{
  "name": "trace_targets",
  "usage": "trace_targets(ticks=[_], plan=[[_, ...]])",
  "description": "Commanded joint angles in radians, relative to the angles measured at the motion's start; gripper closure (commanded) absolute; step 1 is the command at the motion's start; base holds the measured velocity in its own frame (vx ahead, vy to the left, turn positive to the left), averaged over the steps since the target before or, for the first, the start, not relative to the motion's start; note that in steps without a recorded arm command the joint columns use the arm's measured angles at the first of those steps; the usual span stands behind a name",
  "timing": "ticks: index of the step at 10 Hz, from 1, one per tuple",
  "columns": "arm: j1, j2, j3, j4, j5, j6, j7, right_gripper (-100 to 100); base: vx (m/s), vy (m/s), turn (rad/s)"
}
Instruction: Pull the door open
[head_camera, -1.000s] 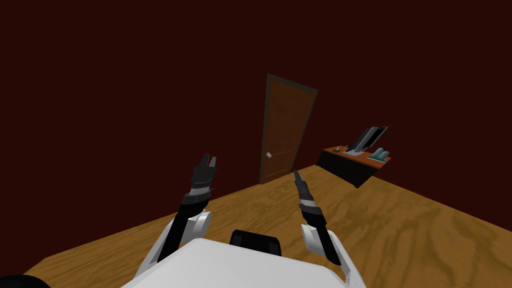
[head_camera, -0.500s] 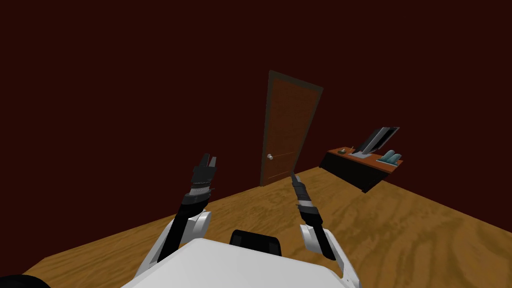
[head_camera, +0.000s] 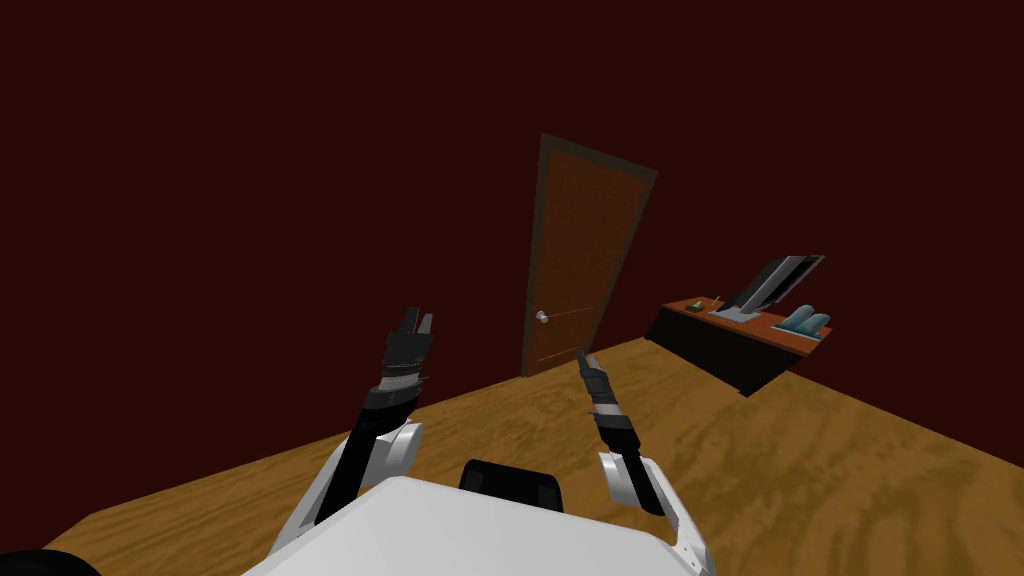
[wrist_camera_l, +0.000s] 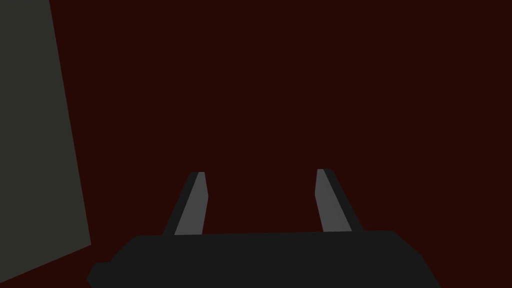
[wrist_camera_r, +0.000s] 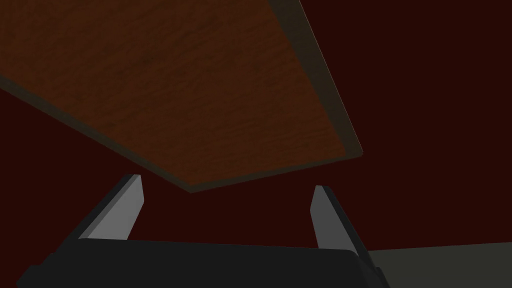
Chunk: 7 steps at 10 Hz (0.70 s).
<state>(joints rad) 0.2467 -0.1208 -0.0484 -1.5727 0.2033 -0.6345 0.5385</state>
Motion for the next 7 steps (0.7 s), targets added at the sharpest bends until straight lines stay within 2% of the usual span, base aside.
trace_targets(ticks=[1, 7], plan=[[-0.016, -0.005, -0.003, 0.045, 0.012, -0.016, 0.029, -100, 0.107, -0.023, 0.053], [-0.069, -0.019, -0.011, 0.205, 0.055, -0.068, 0.132, -100, 0.097, -0.019, 0.042]])
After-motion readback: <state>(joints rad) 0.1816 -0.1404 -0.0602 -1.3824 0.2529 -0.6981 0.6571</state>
